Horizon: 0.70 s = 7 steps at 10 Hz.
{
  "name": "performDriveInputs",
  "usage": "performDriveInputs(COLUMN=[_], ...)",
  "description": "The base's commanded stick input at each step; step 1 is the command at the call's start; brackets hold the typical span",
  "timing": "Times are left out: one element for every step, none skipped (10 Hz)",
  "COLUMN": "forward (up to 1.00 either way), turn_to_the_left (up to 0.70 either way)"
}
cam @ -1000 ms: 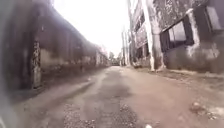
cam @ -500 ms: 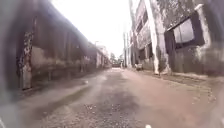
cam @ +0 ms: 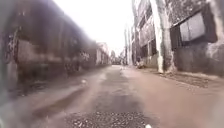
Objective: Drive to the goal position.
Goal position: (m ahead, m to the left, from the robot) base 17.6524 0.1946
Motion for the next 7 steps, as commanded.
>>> performDriveInputs(forward=[1.00, 1.00, 1.00, 1.00, 1.00, 1.00, 1.00], turn_to_the_left=[0.00, 0.00, 0.00, 0.00, 0.00, -0.04, -0.15])
